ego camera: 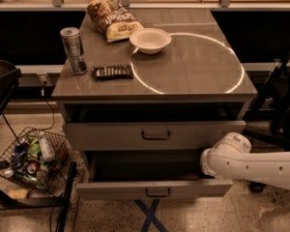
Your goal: Open middle drawer
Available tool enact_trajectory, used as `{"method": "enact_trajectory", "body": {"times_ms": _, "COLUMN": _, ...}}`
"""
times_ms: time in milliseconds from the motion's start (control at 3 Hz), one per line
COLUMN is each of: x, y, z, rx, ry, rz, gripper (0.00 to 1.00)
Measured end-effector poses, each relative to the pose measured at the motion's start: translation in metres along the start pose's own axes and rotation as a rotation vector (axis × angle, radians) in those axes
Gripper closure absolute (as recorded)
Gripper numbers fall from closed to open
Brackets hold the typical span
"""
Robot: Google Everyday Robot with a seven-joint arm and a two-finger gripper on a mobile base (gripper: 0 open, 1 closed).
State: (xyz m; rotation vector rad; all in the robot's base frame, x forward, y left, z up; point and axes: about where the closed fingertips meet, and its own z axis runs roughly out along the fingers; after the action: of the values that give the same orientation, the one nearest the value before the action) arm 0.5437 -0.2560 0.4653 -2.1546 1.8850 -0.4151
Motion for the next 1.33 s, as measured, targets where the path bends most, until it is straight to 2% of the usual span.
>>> {"method": "enact_trajectory", "body": {"times_ms": 333, "x": 0.01, "y": 0.006, "z": 0.013, "rx": -0.008, "ry": -0.017, "rz": 0.048, "gripper": 1.0}}
{"method": "enact_trajectory", "body": {"times_ms": 667, "x": 0.014, "y": 0.02, "z": 0.033, "rx": -0.039, "ry": -0.047, "rz": 0.087, "gripper": 1.0}}
{"method": "enact_trajectory", "body": {"times_ms": 1000, "x": 0.003, "y": 0.039, "z": 0.053, "rx": -0.091, "ry": -0.1, "rz": 0.094, "gripper": 1.0}}
{"method": "enact_trajectory", "body": {"times_ms": 1333, "x": -0.021, "y": 0.051, "z": 0.065, "rx": -0.139, "ry": -0.153, "rz": 0.047, "gripper": 1.0}}
